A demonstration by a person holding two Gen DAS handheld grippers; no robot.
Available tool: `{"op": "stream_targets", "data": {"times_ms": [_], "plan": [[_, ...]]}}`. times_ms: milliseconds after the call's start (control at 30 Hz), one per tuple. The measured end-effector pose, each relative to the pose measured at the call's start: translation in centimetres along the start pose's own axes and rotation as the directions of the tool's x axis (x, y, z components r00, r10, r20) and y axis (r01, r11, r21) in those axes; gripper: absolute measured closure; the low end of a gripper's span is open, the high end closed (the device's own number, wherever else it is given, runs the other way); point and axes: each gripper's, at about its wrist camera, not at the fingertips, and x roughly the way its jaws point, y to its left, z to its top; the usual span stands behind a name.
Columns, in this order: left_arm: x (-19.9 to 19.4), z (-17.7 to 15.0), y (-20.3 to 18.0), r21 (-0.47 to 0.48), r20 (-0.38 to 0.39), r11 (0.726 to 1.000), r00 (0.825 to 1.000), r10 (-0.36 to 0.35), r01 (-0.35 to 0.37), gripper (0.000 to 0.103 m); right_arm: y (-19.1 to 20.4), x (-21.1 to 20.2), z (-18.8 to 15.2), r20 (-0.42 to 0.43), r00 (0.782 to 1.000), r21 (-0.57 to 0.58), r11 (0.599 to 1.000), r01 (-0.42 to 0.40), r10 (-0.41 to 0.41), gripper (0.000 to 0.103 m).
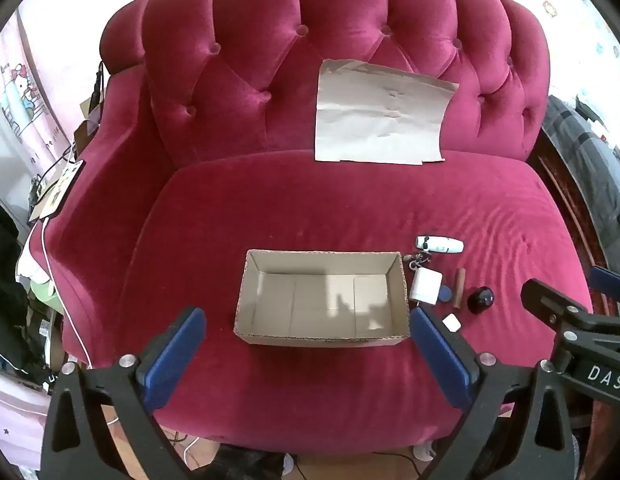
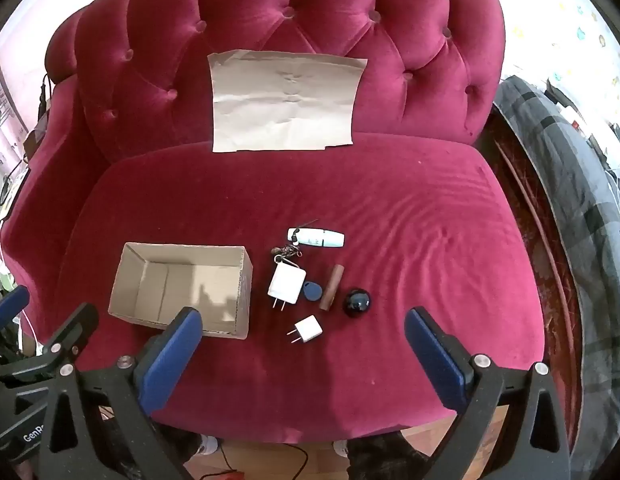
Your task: Organize rigid objects
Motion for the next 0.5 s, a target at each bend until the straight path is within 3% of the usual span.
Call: {"op": "stream_targets", "data": {"times_ms": [500], "plan": [[-1.0, 0.1, -0.5, 0.004, 0.010, 1.000, 1.000, -0.005, 0.005, 0.000, -0.5, -1.0, 0.2, 0.014, 1.000, 0.012, 1.000, -0.006, 0.005, 0.000]]}}
